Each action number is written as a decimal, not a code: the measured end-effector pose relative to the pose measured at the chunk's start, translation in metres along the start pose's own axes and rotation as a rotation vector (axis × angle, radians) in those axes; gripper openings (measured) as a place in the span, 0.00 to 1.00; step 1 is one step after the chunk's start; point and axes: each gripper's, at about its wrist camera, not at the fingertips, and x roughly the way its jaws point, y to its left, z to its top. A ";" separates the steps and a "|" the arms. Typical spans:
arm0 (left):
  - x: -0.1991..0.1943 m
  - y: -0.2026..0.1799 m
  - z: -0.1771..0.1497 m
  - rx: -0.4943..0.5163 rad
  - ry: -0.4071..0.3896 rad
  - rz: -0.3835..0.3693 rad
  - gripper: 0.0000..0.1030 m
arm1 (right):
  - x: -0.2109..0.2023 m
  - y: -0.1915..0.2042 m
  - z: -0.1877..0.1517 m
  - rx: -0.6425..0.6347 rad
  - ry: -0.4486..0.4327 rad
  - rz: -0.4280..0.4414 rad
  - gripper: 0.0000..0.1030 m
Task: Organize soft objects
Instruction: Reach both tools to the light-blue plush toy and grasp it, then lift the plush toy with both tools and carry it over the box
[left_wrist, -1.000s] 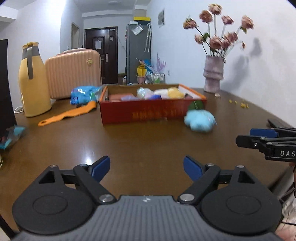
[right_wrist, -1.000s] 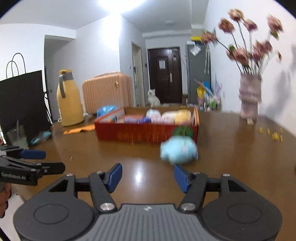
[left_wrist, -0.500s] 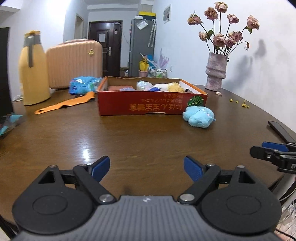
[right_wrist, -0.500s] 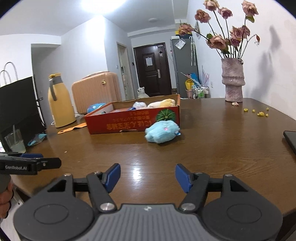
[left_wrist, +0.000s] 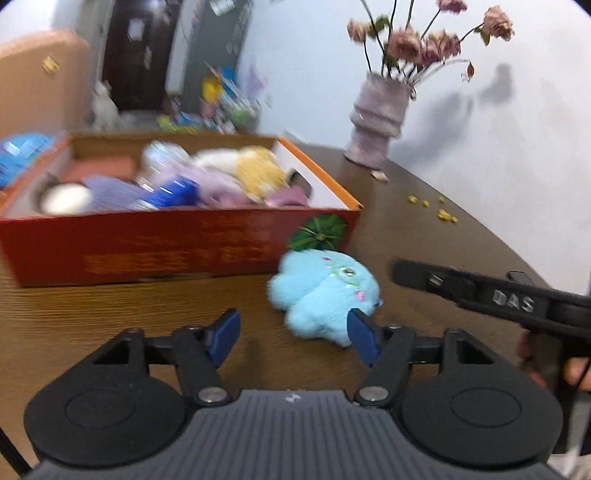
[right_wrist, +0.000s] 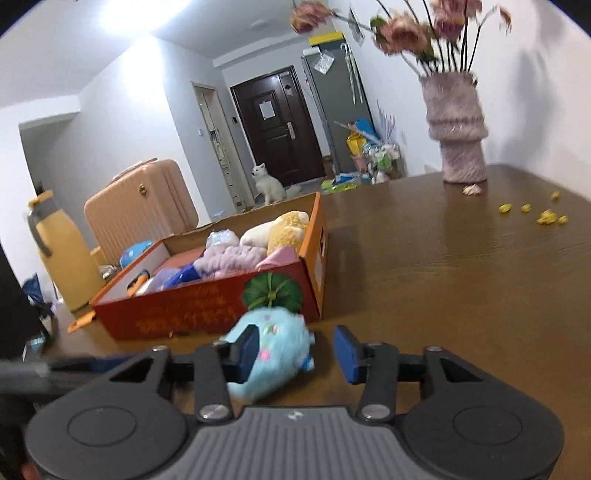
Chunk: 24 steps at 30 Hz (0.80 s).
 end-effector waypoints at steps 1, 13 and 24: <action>0.009 0.002 0.003 -0.015 0.013 -0.019 0.61 | 0.009 -0.002 0.004 0.007 0.008 0.012 0.40; 0.037 0.016 0.011 -0.092 0.059 -0.146 0.29 | 0.061 -0.016 0.001 0.091 0.076 0.112 0.27; -0.066 0.028 -0.051 -0.118 0.024 -0.129 0.27 | -0.014 0.041 -0.055 0.081 0.128 0.162 0.26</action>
